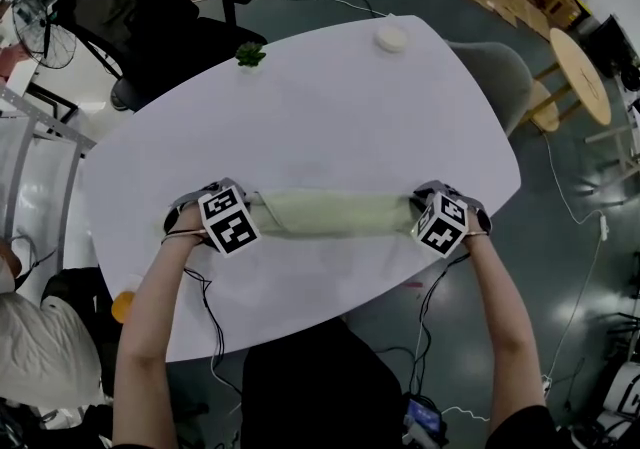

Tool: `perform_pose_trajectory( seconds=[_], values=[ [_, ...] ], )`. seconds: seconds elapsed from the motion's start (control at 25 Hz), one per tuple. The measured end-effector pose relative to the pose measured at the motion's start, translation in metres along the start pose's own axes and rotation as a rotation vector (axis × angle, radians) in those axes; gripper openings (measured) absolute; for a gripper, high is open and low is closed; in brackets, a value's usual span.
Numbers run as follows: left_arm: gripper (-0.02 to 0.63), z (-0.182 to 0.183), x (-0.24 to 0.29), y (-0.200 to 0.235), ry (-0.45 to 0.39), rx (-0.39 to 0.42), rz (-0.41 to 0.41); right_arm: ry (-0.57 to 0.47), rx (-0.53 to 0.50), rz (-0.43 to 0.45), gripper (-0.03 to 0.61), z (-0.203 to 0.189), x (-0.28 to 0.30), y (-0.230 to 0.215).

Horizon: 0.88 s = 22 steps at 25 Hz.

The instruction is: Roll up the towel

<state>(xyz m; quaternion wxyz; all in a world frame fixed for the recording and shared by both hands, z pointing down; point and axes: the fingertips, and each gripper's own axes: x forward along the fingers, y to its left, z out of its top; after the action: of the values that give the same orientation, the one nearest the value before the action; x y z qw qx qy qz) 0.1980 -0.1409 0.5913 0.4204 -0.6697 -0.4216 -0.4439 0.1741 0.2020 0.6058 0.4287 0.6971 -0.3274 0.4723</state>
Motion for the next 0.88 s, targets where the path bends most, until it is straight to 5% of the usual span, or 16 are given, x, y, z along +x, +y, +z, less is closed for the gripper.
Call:
perform_pose_trajectory(
  seconds=[0.2,0.4,0.52,0.64,0.88],
  values=[
    [0.202,0.007,-0.030,0.014,-0.062,0.003,0.095,-0.099,0.013,-0.105,0.191,0.012,-0.034,-0.018],
    [0.196,0.016,-0.078,0.008,-0.139,0.053,0.180,-0.244,-0.027,-0.200,0.201,0.036,-0.093,-0.017],
    [0.124,0.015,-0.082,-0.019,-0.129,0.142,0.194,-0.302,-0.101,-0.168,0.201,0.047,-0.103,0.017],
    [0.123,0.004,-0.064,-0.041,-0.072,0.216,0.204,-0.296,-0.156,-0.122,0.199,0.048,-0.087,0.057],
    [0.123,-0.007,-0.023,-0.043,-0.032,0.187,0.231,-0.317,-0.193,-0.059,0.190,0.070,-0.048,0.099]
  ],
)
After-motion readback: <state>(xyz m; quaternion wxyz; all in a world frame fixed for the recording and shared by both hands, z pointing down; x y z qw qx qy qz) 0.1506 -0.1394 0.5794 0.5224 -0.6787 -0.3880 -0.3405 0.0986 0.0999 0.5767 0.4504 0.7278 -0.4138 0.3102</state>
